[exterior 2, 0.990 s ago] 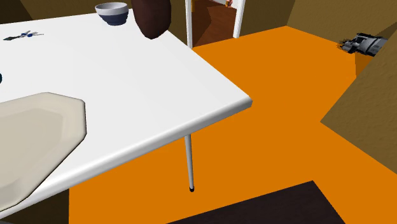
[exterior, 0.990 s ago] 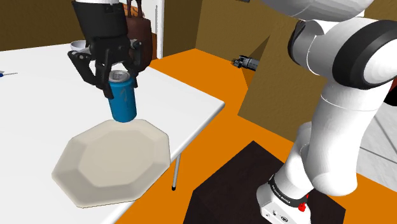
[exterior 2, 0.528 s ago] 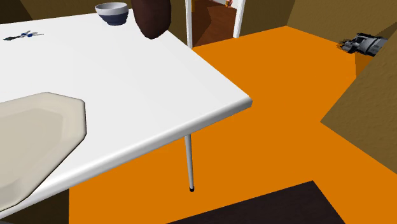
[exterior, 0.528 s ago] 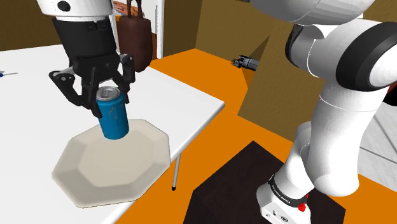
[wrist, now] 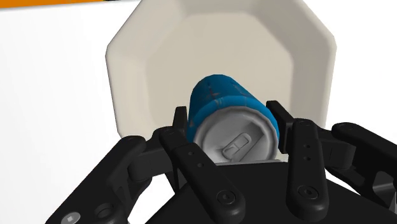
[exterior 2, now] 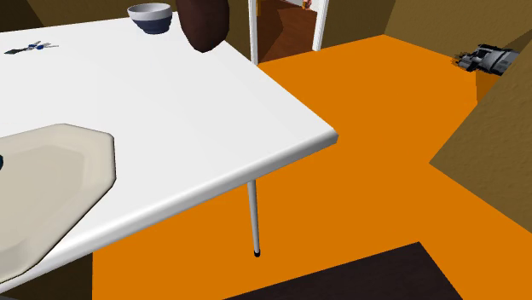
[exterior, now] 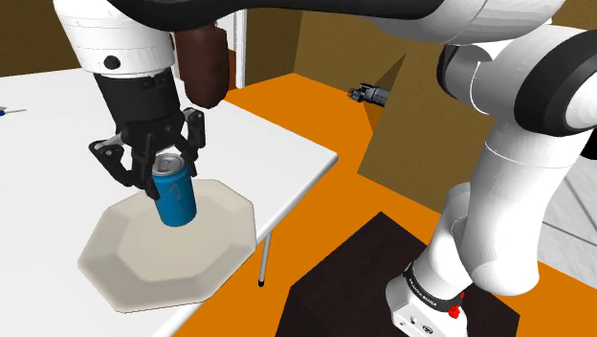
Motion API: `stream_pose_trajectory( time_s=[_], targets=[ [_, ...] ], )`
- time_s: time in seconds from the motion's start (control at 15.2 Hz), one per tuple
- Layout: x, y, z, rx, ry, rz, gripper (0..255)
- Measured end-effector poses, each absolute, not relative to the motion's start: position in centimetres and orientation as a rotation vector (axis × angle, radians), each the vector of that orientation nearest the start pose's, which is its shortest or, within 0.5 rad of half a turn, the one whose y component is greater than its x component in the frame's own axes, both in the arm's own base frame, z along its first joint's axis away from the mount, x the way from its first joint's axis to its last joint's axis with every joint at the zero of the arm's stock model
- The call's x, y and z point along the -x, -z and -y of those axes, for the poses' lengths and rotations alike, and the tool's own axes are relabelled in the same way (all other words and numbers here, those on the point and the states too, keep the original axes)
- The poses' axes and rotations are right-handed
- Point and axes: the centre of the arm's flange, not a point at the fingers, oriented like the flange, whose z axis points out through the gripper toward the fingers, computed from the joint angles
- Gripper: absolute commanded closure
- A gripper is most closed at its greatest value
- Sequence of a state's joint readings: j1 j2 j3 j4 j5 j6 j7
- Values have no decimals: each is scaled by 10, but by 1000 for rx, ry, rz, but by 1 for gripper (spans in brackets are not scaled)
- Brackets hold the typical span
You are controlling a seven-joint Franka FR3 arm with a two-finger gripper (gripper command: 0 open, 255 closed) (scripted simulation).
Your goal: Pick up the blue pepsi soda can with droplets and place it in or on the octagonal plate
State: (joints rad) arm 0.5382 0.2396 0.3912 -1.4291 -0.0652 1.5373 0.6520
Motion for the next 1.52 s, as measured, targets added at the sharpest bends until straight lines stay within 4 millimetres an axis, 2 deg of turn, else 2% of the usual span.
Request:
stream_pose_trajectory(
  time_s=[0.4,0.79,0.86,1.25,1.39,1.52],
  targets=[
    [-395,-525,-472,3170,-157,437,255],
    [-395,-521,-472,3170,-157,437,255],
    [-395,-521,-472,3170,-157,437,0],
    [-395,-521,-472,3170,-156,437,0],
    [-396,-536,-472,3169,-155,437,0],
    [-399,-559,-475,3169,-155,437,0]
  ],
)
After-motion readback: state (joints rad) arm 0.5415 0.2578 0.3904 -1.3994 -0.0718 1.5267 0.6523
